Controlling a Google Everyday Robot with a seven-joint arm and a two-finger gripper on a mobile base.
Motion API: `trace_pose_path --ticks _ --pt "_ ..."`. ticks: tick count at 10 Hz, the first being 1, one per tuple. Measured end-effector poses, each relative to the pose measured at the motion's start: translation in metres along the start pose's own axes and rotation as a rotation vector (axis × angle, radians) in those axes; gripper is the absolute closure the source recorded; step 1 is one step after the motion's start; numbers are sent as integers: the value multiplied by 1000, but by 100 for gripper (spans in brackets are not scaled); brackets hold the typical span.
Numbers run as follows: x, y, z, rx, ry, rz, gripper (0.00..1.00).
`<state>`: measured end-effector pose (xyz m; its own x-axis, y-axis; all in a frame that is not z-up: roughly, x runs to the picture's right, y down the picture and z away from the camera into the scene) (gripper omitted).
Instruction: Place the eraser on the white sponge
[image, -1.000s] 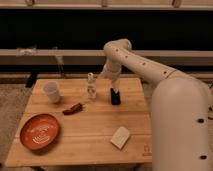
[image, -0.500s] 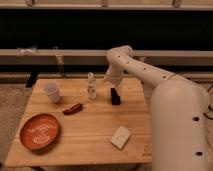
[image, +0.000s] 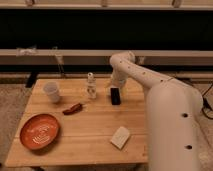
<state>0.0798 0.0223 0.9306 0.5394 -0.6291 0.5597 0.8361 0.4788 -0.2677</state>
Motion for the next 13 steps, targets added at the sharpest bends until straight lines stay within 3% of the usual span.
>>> trace_pose_path --ticks 4,10,13 --pt "20 11 30 7 -16 12 20" --pt "9 -9 41 37 -59 -20 20" --pt "4 -11 58 1 -90 -35 21"
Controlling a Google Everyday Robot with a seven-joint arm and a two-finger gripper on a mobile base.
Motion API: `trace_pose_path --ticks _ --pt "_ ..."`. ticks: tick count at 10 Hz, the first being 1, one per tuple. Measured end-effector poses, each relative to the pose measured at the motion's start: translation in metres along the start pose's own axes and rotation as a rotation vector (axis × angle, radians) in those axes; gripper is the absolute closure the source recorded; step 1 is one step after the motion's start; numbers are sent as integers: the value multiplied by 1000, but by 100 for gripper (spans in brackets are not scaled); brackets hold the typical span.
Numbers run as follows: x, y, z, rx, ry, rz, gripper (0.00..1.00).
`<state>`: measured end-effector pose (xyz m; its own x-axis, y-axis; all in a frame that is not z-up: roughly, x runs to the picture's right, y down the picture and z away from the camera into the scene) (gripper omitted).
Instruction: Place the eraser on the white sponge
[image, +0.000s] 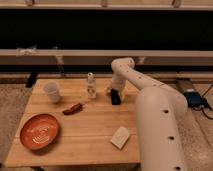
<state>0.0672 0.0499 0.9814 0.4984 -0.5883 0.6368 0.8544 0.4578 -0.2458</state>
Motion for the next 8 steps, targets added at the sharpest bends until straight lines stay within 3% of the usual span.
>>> trace_pose_path --ticks 3,8 --pt "1 2 6 -20 -19 9 45" --pt "4 7 -4 -26 -13 12 95"
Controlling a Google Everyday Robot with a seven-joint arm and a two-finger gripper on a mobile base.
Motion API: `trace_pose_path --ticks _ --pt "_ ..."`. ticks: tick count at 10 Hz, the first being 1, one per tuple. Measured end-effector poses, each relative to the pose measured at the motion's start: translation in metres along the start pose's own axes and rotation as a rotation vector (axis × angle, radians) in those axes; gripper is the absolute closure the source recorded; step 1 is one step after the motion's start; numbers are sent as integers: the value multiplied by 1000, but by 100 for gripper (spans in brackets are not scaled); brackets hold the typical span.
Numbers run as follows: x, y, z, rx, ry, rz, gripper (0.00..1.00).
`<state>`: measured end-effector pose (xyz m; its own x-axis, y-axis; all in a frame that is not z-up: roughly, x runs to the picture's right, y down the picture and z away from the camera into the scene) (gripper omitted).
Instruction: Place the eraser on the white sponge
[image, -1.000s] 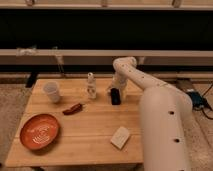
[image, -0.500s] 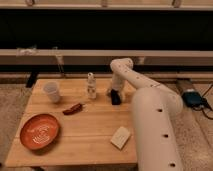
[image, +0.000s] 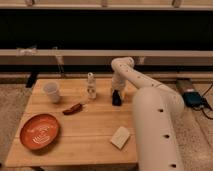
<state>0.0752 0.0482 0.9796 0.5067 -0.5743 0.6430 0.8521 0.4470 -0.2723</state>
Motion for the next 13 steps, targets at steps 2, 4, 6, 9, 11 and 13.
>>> trace_pose_path --ticks 2,4,6,9,11,13 --pt "-1 -1 -2 2 -2 0 100" --pt "-10 -4 -9 3 12 -8 100" --pt "-37 -3 -35 3 41 -11 100" --pt "-99 -3 -93 5 73 1 100" --pt "-127 4 -108 -2 80 21 100" --pt "-162 16 -111 -9 66 59 100"
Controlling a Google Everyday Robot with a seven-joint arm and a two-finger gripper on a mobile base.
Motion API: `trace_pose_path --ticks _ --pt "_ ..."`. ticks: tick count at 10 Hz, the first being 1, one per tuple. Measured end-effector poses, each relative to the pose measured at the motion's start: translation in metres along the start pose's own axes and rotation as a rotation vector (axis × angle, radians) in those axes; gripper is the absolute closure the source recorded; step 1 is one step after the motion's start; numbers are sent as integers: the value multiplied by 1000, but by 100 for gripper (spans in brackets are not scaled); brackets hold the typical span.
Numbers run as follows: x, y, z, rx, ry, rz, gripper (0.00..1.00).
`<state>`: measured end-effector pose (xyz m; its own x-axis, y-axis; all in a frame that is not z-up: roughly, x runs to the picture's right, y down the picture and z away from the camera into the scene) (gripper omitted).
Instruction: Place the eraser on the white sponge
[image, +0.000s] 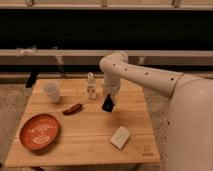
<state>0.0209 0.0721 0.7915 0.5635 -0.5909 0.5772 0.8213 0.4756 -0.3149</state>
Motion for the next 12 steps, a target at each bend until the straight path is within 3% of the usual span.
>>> trace_pose_path --ticks 3,4,12 --pt "-14 37 0 -13 -32 113 100" --pt "-15 40 -1 -12 -35 122 100" --pt "-18 39 1 -13 -34 112 100"
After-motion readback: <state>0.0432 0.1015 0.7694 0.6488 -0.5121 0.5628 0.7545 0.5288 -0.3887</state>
